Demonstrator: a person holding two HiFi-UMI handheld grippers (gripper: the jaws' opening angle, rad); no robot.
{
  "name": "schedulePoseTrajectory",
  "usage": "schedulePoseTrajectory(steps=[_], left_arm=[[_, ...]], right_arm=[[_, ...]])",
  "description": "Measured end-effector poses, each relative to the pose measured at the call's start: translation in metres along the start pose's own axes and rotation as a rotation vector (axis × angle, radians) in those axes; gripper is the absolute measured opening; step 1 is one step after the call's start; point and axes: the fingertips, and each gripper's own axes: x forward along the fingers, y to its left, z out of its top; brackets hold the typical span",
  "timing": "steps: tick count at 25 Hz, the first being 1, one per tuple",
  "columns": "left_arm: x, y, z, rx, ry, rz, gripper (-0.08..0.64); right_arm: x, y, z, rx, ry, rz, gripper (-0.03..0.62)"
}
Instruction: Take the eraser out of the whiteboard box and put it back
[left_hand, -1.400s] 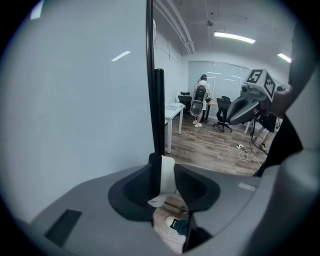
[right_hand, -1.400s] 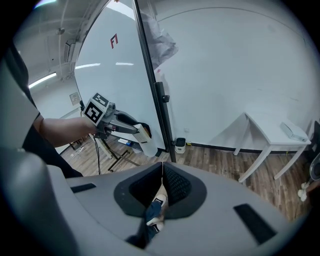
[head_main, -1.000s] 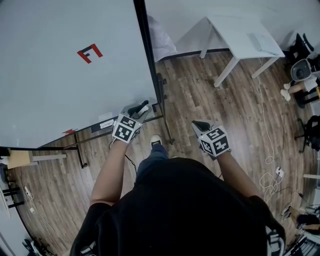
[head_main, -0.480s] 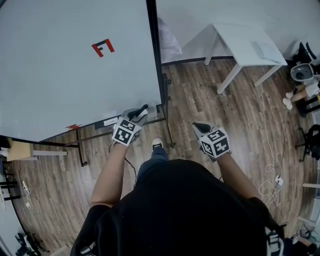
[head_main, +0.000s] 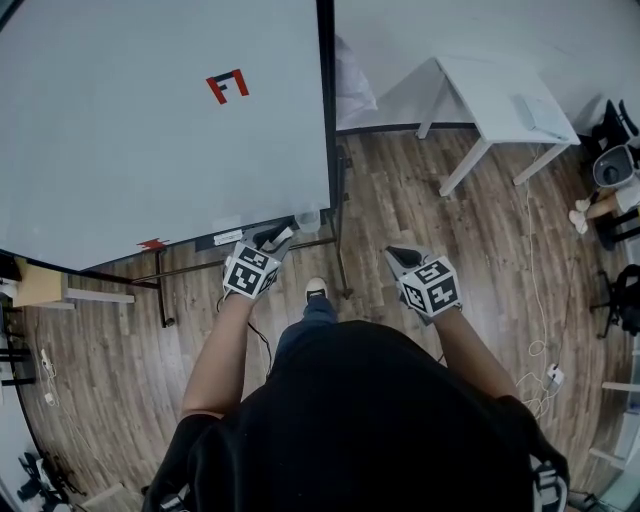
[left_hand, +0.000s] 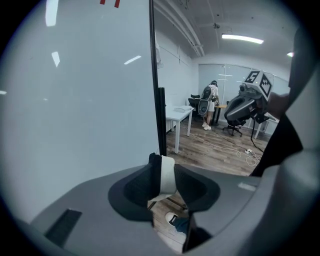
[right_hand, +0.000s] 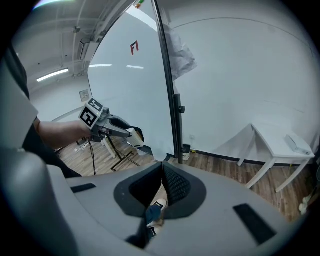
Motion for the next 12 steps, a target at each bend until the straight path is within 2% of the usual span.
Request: schedulePoseTrajectory(steps=[12], left_arm=[[-0.011, -0.004, -0.017, -0.031, 0.002, 0.016, 0.147]], right_arm=[[0.000, 0.004, -0.007, -0.005, 0.009, 0.002, -0.003]])
